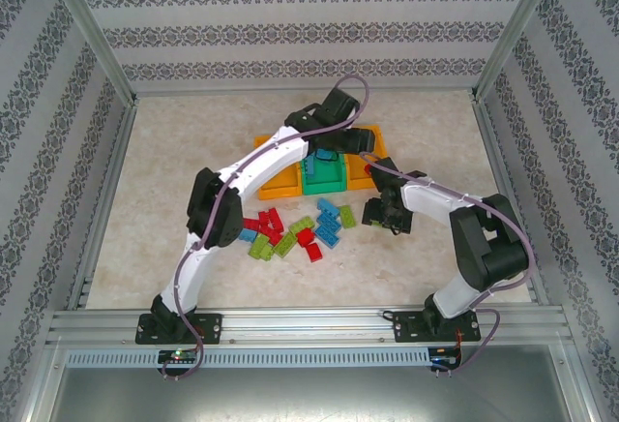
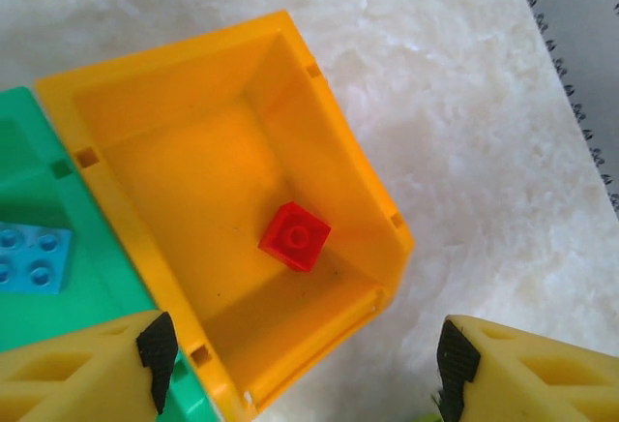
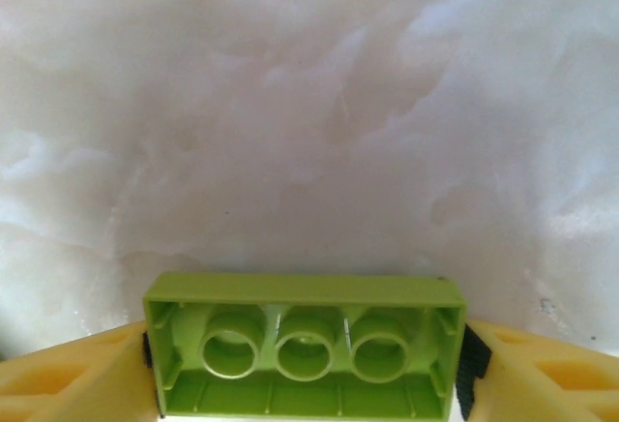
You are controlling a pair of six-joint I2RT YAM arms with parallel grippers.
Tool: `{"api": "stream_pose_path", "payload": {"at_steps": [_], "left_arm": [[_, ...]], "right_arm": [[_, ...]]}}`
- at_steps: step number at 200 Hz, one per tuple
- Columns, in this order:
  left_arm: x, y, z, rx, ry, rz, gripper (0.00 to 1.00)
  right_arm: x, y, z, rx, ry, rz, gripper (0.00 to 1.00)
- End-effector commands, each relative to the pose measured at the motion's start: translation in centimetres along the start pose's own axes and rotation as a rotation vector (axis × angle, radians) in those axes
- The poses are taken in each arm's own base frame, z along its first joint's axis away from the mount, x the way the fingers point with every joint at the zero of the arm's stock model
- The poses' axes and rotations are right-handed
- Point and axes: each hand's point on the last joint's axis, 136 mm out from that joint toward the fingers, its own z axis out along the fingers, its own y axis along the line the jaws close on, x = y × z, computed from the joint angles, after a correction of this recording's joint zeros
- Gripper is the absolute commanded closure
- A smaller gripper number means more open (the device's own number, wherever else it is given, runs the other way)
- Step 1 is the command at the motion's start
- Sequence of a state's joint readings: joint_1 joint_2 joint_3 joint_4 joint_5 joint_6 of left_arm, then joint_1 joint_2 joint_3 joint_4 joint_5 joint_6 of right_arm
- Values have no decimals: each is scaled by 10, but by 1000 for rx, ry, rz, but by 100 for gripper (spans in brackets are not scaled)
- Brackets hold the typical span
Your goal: Sort the legos into containers by color
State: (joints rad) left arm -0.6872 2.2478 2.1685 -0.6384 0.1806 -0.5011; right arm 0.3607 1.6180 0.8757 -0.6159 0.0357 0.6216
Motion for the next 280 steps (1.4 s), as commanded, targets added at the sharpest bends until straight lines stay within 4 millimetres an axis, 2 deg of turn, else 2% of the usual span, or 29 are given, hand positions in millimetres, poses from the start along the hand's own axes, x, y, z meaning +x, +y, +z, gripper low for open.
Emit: {"api": "stream_pose_path", "payload": {"at_steps": [1, 25, 37, 70, 91, 117, 145, 166, 181, 203, 232, 280], "left_arm": [[-10, -1, -30, -23, -66, 7, 26], [-8, 23, -43, -46, -86, -48, 24], [-4, 41, -50, -60, -90, -86, 24], [14, 97, -85, -161, -105, -151, 24], [34, 134, -111, -240, -110, -195, 24], [71, 179, -140, -352, -94, -250, 22], [111, 210, -163, -434, -67, -310, 20], [142, 226, -170, -493, -9, -343, 19], [162, 234, -172, -531, 39, -366, 19], [192, 245, -179, -592, 97, -419, 18], [224, 245, -182, -574, 130, -464, 19], [257, 249, -186, -588, 194, -484, 19]], "right_arm": [[3, -4, 1, 50, 14, -30, 33], [2, -1, -2, 33, -1, -34, 36], [-1, 4, -9, 22, -20, -53, 37], [-16, 40, -45, -54, -113, -145, 37], [-25, 77, -71, -139, -159, -216, 37], [-33, 133, -96, -269, -186, -295, 37], [-51, 191, -117, -397, -227, -354, 37], [-62, 232, -126, -461, -244, -410, 37], [-67, 256, -124, -490, -229, -440, 37], [-72, 279, -113, -498, -201, -462, 36], [-76, 291, -97, -494, -175, -461, 36], [-82, 298, -76, -455, -143, -488, 34]]}}
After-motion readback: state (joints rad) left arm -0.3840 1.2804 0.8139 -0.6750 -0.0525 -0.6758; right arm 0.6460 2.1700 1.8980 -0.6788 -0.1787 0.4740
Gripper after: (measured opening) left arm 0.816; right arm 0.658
